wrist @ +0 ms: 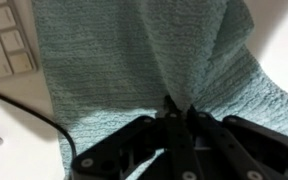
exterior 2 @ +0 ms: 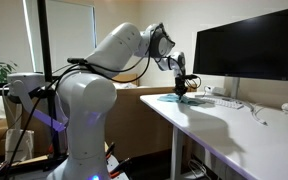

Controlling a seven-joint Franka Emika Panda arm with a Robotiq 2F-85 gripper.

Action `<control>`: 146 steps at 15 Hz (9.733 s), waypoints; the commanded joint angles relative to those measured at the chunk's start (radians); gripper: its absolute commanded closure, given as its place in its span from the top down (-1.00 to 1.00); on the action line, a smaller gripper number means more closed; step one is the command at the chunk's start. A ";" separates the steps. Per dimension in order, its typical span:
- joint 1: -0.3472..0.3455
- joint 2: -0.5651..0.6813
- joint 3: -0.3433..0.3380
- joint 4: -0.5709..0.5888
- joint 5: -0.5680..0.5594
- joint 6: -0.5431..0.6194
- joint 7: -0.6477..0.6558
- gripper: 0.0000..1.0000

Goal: Slide the towel across the table.

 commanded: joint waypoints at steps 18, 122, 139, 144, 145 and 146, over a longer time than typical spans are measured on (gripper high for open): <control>-0.291 -0.216 -0.104 -0.348 0.165 0.022 0.020 -0.82; -0.548 0.436 -0.300 0.772 0.102 -0.644 -0.975 -0.83; -0.318 0.435 -0.288 0.777 0.075 -0.676 -1.218 -0.83; -0.248 0.455 -0.294 0.811 0.086 -0.692 -1.301 -0.83; -0.234 0.454 -0.292 0.811 0.088 -0.695 -1.307 -0.83; -0.218 0.454 -0.292 0.811 0.089 -0.696 -1.315 -0.83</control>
